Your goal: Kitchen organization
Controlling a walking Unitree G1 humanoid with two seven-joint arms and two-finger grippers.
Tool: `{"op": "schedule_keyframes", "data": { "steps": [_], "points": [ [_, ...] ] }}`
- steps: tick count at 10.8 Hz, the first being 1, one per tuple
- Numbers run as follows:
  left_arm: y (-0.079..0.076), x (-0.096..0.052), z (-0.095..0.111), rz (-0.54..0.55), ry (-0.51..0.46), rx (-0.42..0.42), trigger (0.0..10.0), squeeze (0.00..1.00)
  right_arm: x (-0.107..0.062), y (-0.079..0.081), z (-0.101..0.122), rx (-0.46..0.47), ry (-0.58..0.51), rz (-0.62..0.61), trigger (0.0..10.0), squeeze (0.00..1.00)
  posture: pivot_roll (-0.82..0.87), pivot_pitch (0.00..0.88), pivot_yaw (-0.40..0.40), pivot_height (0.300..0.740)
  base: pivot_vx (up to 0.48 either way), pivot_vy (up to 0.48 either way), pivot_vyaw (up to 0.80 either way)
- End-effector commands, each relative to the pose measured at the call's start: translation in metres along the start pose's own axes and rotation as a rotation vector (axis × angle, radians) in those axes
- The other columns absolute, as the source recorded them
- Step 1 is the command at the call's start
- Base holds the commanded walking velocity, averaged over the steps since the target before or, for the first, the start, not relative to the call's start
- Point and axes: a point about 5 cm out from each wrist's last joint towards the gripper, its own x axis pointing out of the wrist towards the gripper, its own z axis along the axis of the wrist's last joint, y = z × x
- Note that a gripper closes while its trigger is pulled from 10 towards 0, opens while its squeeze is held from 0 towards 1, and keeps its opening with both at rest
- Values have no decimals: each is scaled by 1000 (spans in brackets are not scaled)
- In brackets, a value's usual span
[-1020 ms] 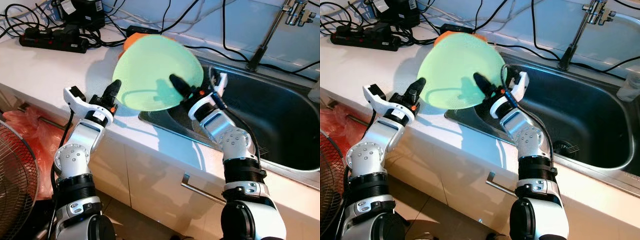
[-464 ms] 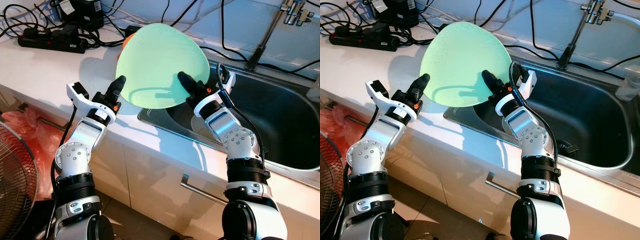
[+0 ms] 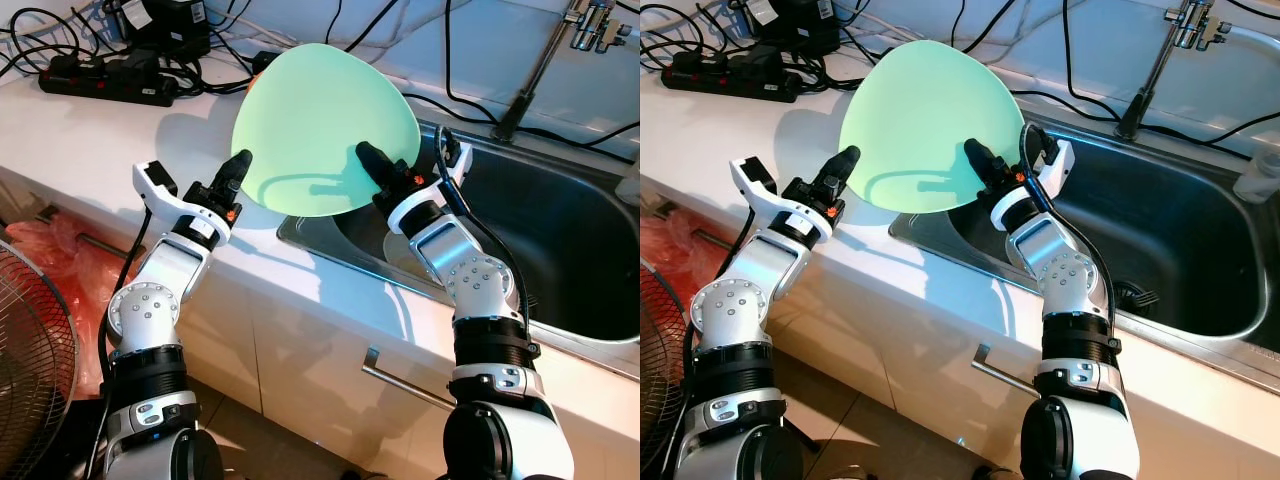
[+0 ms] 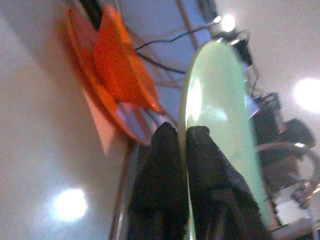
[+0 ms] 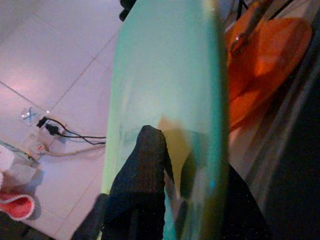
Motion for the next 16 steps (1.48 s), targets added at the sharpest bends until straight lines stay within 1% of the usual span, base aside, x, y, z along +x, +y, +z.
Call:
{"op": "schedule_keyframes", "data": {
  "steps": [1,2,7,9,10,13,14,15,16],
  "points": [
    [0,2,-15,12,76,9,10000,1000,3,14,9,-53,-40,61,6902,0,24,31,-47,740,0,0,0],
    [-1,1,-16,4,80,6,10000,1000,3,15,7,-65,-29,63,10000,0,25,33,-48,740,0,0,0],
    [-5,0,-15,-13,81,13,10000,1000,3,15,7,-83,-31,61,10000,0,26,33,-50,740,0,0,0],
    [-12,-2,-17,-62,108,28,10000,1000,3,14,7,-92,-35,52,10000,0,28,34,-50,740,0,0,0],
    [-17,-4,-19,-108,145,52,10000,1000,4,13,8,-101,-44,39,10000,0,31,34,-49,740,0,0,0],
    [-26,-9,-25,-181,216,82,10000,1000,4,7,13,-150,-82,-17,10000,0,32,36,-51,740,0,0,0],
    [-29,-12,-28,-199,245,121,10000,1000,4,3,20,-203,-120,-65,10000,0,33,38,-51,740,0,0,0],
    [-25,-12,-26,-156,227,180,10000,1000,3,-3,29,-279,-170,-138,10000,0,33,39,-49,740,0,0,0],
    [-22,-10,-24,-117,210,246,10000,1000,1,-6,33,-321,-184,-172,10000,0,33,40,-49,740,0,0,0]
  ]
}}
